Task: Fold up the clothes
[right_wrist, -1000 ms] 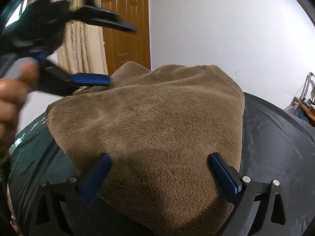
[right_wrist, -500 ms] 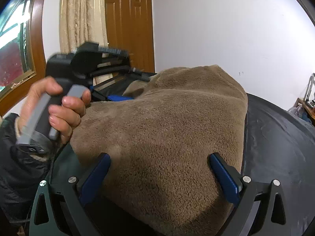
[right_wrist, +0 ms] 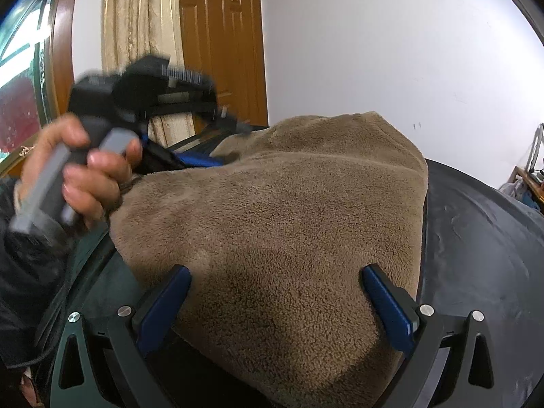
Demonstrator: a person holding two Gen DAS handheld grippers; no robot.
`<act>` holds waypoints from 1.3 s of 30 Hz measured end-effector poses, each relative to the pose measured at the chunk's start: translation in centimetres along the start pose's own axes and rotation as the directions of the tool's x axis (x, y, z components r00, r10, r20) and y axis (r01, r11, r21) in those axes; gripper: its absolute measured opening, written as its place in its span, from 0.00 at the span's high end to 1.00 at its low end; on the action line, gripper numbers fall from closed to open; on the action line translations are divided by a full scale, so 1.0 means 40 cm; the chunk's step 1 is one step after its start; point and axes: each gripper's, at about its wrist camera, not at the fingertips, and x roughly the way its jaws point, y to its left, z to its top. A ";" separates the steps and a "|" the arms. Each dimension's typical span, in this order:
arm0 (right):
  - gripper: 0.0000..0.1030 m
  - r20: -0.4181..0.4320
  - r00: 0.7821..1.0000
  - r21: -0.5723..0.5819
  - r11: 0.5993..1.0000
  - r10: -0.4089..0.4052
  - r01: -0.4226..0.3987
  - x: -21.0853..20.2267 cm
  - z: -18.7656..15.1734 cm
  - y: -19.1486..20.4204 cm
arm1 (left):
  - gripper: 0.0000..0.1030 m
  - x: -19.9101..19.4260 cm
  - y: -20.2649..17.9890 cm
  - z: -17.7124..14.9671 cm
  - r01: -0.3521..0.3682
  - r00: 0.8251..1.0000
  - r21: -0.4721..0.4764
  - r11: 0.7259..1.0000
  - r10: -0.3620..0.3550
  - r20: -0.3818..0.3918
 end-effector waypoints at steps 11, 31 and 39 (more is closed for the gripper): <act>0.01 0.005 1.000 0.012 1.000 0.014 -0.014 0.010 -0.001 -0.005 | 0.24 0.098 -0.189 0.083 -0.166 0.971 0.180 0.969 0.193 -0.143; 0.01 0.009 0.999 0.024 0.999 0.031 -0.031 0.005 0.002 -0.014 | 0.24 0.241 -0.163 0.094 -0.257 0.939 0.210 0.943 0.295 -0.176; 0.01 0.011 0.999 0.029 0.999 0.031 -0.031 0.007 0.001 -0.023 | 0.22 0.067 -0.223 0.015 -0.271 0.951 0.364 0.891 0.307 -0.045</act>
